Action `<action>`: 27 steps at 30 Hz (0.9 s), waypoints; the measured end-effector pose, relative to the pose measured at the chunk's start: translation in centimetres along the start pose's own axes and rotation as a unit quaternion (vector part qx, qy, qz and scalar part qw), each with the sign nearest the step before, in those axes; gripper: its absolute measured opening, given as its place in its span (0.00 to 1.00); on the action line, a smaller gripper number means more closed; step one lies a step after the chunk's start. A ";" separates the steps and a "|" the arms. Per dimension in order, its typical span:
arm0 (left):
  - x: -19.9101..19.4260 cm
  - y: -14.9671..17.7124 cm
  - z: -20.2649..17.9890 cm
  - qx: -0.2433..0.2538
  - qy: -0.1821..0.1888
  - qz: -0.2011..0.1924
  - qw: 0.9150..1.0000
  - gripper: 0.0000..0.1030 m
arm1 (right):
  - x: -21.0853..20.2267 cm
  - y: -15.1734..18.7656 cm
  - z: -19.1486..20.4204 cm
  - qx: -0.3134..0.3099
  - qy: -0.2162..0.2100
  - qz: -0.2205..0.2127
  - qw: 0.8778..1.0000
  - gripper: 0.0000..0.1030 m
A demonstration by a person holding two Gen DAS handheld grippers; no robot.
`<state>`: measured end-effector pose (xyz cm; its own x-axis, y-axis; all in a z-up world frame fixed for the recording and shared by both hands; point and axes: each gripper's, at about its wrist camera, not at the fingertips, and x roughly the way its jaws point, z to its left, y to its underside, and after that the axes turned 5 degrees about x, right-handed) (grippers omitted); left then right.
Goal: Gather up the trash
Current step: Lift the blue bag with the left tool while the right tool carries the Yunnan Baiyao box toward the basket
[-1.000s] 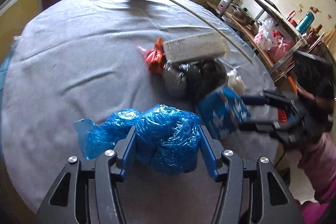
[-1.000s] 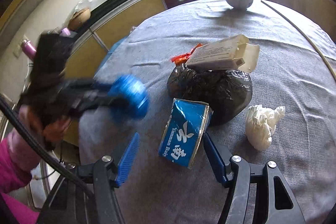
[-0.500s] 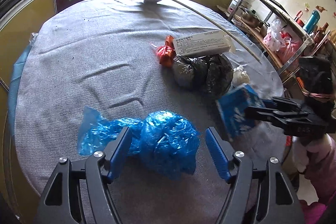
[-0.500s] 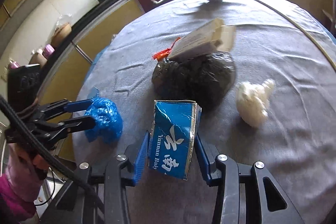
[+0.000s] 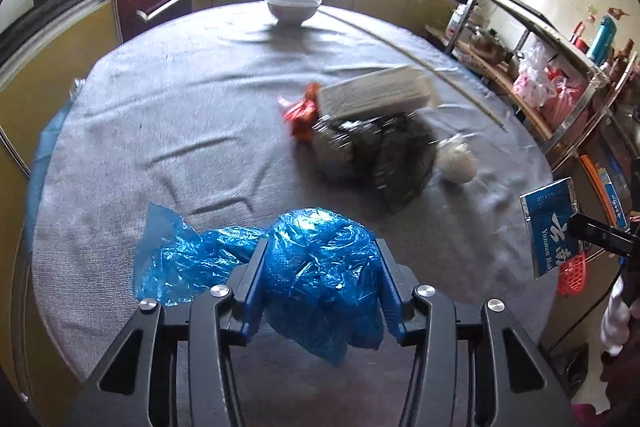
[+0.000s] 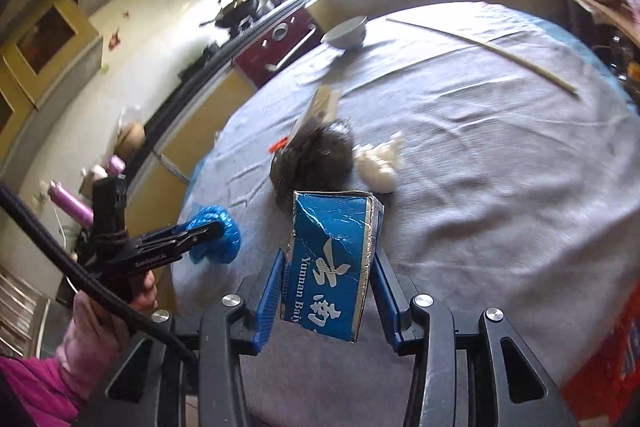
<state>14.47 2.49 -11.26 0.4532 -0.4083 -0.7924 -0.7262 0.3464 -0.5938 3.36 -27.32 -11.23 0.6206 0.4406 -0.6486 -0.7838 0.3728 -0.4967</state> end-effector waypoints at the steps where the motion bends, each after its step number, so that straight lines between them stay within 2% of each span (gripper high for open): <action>1: -0.3 -0.1 -0.5 0.003 0.001 -0.005 1.000 0.49 | -0.7 0.1 -0.4 0.007 -0.002 -0.009 1.000 0.45; 10: -2.4 -0.8 -7.7 0.054 0.025 -0.035 0.998 0.49 | -6.6 0.8 -3.3 0.039 0.006 -0.071 0.997 0.45; 15: -2.4 -1.2 -11.4 0.086 0.022 -0.036 0.995 0.49 | -9.7 1.8 -4.9 0.053 0.013 -0.096 0.994 0.45; 21: -2.2 -1.4 -15.4 0.124 -0.021 -0.027 0.992 0.49 | -12.3 2.8 -6.7 0.070 0.021 -0.120 0.990 0.45; 27: -2.6 -1.9 -19.7 0.165 -0.047 -0.041 0.984 0.49 | -14.3 3.5 -8.0 0.076 0.022 -0.137 0.987 0.45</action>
<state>4.46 -13.75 -5.34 0.5604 -0.3725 -0.7397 -0.4837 0.5777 -0.6575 -8.46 -38.86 -8.36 0.8042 0.2715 -0.5287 -0.5725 0.5927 -0.5665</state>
